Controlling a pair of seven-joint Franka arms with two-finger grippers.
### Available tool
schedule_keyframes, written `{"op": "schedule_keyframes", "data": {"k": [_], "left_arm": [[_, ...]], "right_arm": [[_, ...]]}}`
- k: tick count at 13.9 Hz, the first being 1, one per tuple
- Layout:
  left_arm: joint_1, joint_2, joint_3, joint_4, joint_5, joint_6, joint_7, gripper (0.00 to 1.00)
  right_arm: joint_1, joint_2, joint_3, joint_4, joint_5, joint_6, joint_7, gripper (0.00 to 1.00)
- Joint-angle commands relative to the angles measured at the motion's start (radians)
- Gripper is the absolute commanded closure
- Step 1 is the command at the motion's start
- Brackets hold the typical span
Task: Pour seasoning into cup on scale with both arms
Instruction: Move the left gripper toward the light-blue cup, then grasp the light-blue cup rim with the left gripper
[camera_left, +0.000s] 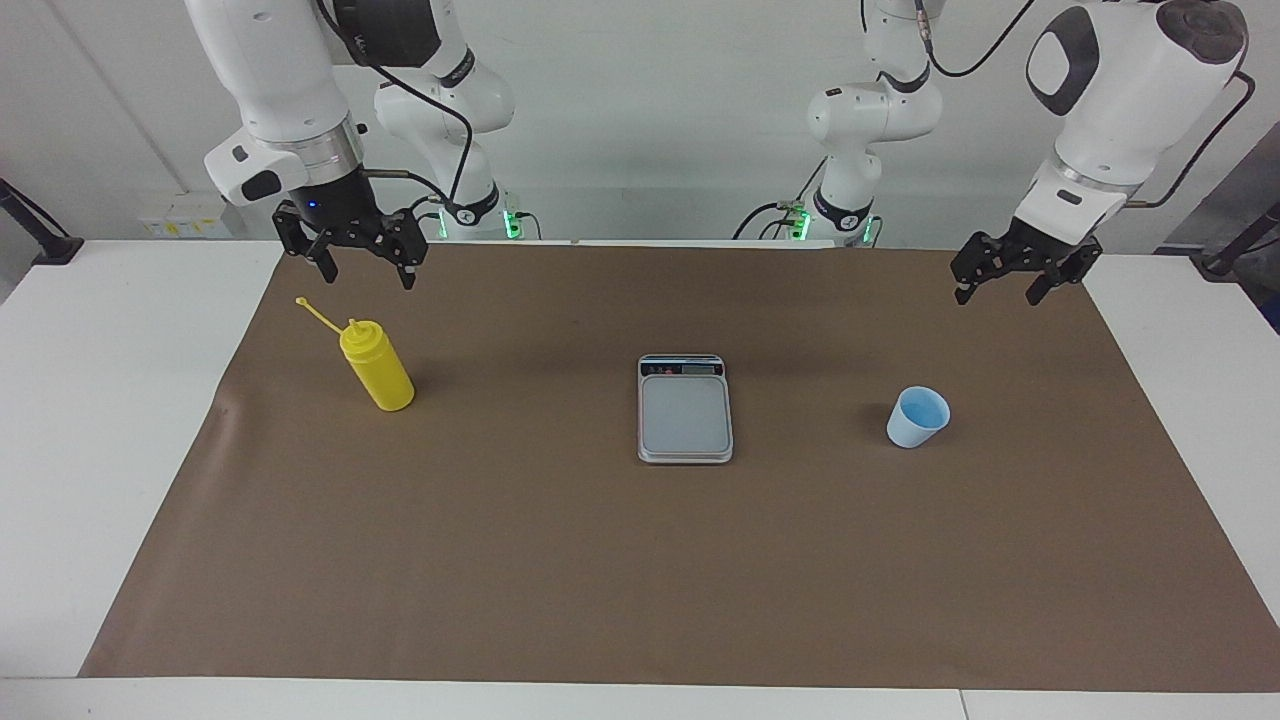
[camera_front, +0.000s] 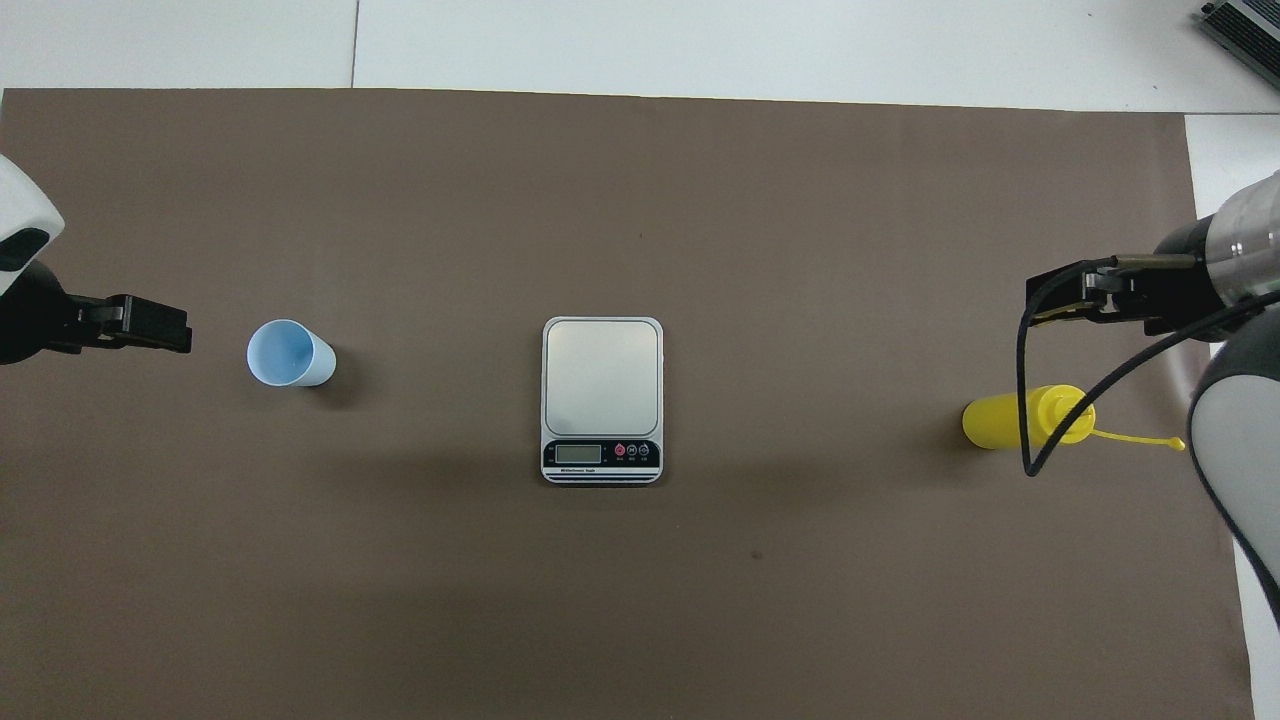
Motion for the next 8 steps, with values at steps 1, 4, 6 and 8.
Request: {"op": "schedule_keyframes", "data": {"k": [1, 4, 6, 8], "left_arm": [[0.036, 0.038, -0.005, -0.084, -0.015, 0.123, -0.011, 0.00], [0.041, 0.081, -0.007, -0.154, -0.015, 0.258, -0.049, 0.00], [0.040, 0.109, -0.007, -0.213, -0.018, 0.363, -0.075, 0.00], [0.045, 0.158, -0.007, -0.233, -0.021, 0.428, -0.077, 0.00]], "right_arm": [[-0.011, -0.016, 0.006, -0.020, -0.005, -0.002, -0.023, 0.00], [-0.011, -0.016, 0.006, -0.020, -0.005, -0.002, -0.023, 0.00], [-0.011, -0.016, 0.006, -0.020, -0.005, -0.002, -0.023, 0.00], [-0.011, -0.016, 0.006, -0.020, -0.005, -0.002, -0.023, 0.00]]}}
